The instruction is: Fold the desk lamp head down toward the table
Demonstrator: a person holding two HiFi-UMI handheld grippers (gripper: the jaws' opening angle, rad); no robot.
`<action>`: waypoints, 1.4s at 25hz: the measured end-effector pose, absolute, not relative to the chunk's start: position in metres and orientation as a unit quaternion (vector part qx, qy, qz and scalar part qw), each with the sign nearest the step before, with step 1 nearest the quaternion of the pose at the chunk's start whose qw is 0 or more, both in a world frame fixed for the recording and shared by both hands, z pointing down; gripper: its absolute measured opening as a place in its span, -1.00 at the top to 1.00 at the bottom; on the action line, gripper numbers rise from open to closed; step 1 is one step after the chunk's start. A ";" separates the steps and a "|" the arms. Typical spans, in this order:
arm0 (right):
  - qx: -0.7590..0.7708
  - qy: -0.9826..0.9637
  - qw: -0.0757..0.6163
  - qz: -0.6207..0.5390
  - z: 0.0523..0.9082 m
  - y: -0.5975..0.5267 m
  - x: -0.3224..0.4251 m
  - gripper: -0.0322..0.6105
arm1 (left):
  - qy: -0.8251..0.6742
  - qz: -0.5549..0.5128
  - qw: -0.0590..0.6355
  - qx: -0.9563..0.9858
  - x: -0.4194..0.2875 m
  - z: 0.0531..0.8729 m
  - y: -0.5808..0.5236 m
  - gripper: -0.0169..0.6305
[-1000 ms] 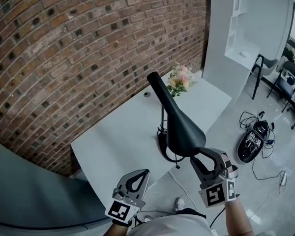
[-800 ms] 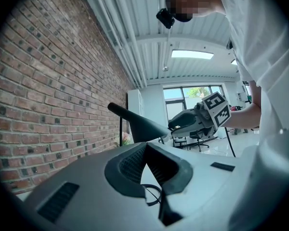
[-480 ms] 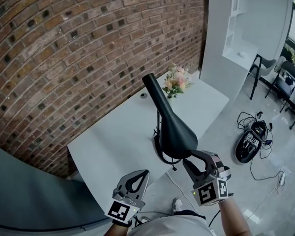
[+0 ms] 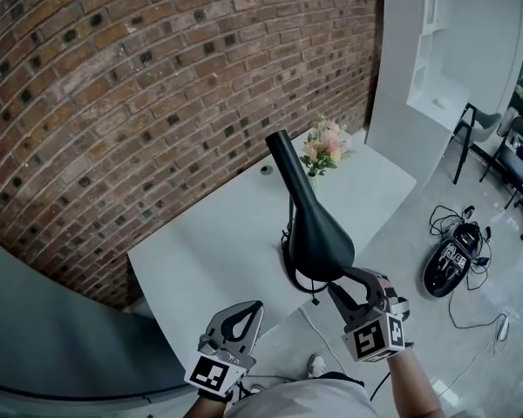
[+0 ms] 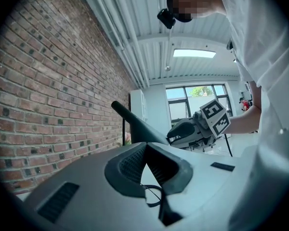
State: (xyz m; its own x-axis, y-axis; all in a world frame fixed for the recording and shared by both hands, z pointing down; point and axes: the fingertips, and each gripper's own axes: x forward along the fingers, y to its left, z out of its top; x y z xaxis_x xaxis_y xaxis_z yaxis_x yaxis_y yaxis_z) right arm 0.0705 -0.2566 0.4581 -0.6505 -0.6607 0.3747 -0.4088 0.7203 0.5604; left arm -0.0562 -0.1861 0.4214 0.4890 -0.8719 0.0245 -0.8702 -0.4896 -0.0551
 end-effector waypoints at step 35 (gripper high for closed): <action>0.273 -0.915 0.257 -0.149 0.495 -0.290 0.054 0.50 | 0.548 -0.038 0.009 -0.835 -0.051 0.427 -0.175 0.92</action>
